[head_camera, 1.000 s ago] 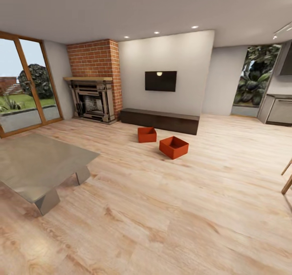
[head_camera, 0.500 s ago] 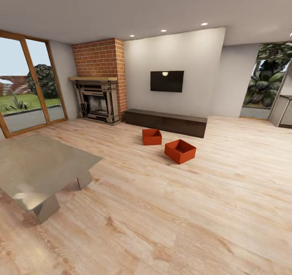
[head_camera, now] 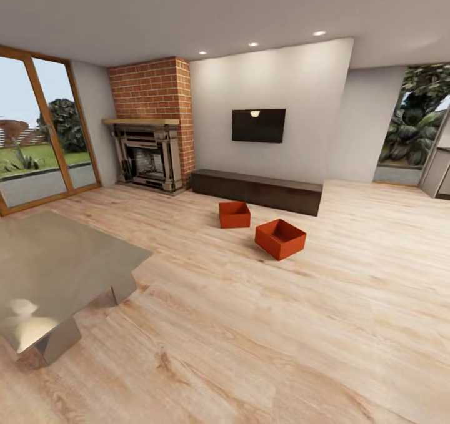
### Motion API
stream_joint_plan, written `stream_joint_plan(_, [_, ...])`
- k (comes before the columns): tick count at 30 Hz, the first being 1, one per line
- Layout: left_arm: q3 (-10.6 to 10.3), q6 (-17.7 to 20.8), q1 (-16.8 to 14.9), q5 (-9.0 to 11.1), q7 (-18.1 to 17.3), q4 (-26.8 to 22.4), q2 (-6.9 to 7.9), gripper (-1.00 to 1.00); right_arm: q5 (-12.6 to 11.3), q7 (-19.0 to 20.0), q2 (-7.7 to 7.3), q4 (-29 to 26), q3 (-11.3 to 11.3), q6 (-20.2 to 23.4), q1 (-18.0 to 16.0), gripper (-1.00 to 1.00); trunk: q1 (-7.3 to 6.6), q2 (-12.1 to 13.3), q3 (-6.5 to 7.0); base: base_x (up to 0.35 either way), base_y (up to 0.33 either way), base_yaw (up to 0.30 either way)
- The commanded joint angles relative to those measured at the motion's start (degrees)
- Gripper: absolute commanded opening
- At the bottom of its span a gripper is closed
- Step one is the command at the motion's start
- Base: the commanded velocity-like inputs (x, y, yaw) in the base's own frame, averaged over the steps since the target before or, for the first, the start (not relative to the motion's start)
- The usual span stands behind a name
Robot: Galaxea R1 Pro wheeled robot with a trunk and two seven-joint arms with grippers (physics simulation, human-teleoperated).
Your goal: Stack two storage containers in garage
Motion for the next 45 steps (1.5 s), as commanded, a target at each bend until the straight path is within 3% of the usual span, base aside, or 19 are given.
stream_joint_plan(1, [0.29,0.4,0.01,0.24,0.02,-0.14,-0.03,1.0,-0.58,0.22,0.01,0.14,0.45,-0.3,-0.06,1.0,0.03,-0.03,-0.06,0.322,0.0,0.0])
stream_joint_plan(45, [0.34,0.4,-0.01,0.32,0.02,-0.06,-0.04,1.0,-0.55,0.22,-0.08,0.17,0.49,-0.3,-0.06,1.0,0.03,-0.03,-0.06,0.322,0.0,0.0])
